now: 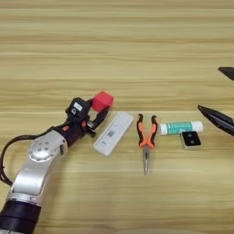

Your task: Move the objects on the table

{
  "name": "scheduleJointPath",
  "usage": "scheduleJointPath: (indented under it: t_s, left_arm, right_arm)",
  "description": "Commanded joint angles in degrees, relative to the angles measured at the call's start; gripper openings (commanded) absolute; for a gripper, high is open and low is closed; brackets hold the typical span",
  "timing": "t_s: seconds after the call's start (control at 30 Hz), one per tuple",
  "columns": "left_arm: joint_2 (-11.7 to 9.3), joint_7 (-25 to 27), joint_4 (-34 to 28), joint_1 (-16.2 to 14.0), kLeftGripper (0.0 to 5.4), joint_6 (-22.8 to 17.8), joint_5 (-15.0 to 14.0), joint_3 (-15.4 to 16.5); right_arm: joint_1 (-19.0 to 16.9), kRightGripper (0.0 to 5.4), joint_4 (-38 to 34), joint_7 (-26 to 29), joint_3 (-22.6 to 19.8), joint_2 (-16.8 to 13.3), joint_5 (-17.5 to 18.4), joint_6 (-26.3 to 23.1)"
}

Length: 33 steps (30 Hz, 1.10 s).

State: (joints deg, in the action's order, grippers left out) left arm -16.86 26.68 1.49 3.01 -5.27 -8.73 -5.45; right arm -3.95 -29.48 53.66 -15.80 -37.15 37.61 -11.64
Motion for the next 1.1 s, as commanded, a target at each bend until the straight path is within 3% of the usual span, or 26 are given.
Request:
scheduleJointPath:
  t_s: [0.03, 0.37, 1.1]
  left_arm:
    - [-0.5, -1.8, 0.7, 0.4, 2.23, -2.0, 2.6, 0.0]
    - [-0.6, -1.9, 1.3, -0.9, 2.23, -4.2, 4.3, -0.3]
    - [-0.7, 0.1, 3.1, -0.8, 2.23, -5.5, 4.3, -0.2]
  right_arm:
    - [0.2, 5.4, -1.1, -0.3, -1.3, -0.2, 1.6, 0.2]
    - [0.7, 5.4, -3.0, -0.9, -3.6, -1.0, 6.0, -0.6]
    - [0.9, 5.4, -3.3, -1.0, -4.1, -1.5, 7.3, -0.3]
